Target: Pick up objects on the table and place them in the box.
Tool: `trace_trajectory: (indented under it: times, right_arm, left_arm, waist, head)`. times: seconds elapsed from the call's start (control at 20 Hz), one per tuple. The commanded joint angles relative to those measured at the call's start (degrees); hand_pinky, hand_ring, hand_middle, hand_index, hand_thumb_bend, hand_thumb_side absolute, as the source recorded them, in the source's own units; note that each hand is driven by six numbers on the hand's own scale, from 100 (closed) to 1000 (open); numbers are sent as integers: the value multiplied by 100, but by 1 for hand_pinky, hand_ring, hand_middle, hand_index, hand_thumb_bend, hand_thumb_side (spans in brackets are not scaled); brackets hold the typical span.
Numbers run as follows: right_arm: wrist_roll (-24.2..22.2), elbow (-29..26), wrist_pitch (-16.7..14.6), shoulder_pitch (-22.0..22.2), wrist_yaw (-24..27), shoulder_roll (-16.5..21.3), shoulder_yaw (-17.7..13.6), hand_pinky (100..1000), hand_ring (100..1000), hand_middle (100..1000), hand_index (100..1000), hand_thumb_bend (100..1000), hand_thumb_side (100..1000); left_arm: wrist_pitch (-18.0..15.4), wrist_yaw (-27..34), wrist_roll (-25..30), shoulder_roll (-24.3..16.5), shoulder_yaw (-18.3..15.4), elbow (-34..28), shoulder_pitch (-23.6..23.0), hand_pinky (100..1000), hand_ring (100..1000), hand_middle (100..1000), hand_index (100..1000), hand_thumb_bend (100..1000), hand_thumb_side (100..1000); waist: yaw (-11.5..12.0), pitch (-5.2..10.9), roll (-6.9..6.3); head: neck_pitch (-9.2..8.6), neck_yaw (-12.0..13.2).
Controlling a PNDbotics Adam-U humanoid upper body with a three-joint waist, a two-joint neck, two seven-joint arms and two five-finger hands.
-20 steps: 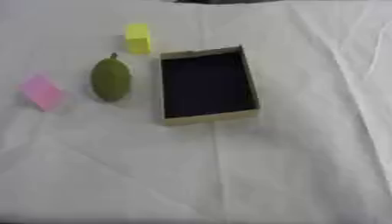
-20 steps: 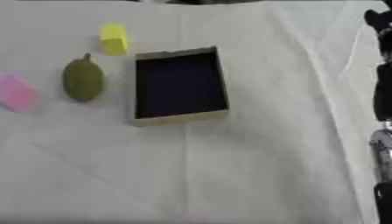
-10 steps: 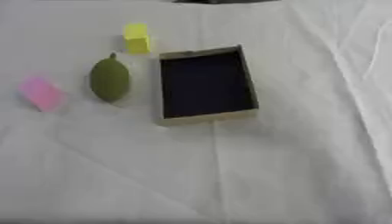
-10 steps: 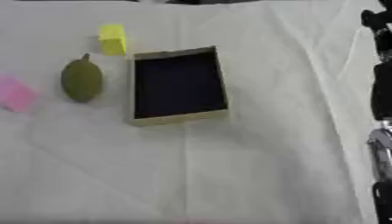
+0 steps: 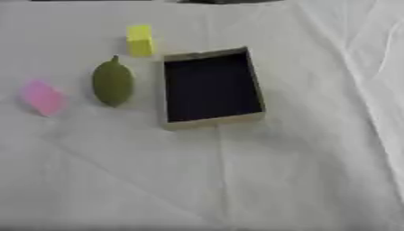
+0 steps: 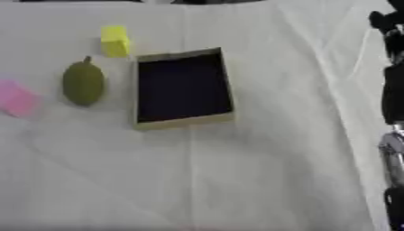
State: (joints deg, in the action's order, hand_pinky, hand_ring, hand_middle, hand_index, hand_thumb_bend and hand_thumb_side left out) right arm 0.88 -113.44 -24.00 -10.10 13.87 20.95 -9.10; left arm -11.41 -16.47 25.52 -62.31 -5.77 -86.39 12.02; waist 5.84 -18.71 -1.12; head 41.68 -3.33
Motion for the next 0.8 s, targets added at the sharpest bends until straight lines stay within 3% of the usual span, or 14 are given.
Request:
trace_trajectory:
  times: [0.05, 0.15, 0.25, 0.5, 0.8]
  right_arm:
    - [-13, -116, 4, -54, 8, 143, -11, 895, 965, 569, 827, 100, 629]
    - [-18, -116, 12, -61, 9, 144, -8, 895, 966, 569, 827, 100, 630]
    - [-22, -116, 26, -72, 11, 145, -4, 895, 966, 568, 827, 100, 631]
    - [-53, -116, 67, -98, 26, 141, 18, 896, 968, 568, 828, 100, 632]
    - [-78, -116, 95, -130, 42, 133, 29, 897, 970, 568, 829, 100, 633]
  left_arm:
    - [97, -165, 110, -324, 45, 41, 85, 937, 877, 808, 927, 655, 577]
    - [236, -132, 111, -332, 114, 87, 108, 932, 871, 798, 917, 638, 541]
    - [493, -91, -27, -362, 188, 138, 138, 941, 870, 795, 917, 645, 581]
    - [1132, 303, -406, -378, 536, 132, 319, 945, 865, 781, 904, 629, 568]
    - [1380, 168, -177, -357, 908, 88, 625, 949, 873, 786, 908, 672, 567]
  waist:
    - [-8, 2, -96]
    - [-10, -6, -110]
    - [-9, -14, -129]
    - [-46, -28, -171]
    - [-110, -58, -217]
  head:
    - [-59, 23]
    - [-61, 29]
    - [-60, 37]
    - [-74, 61]
    - [-76, 103]
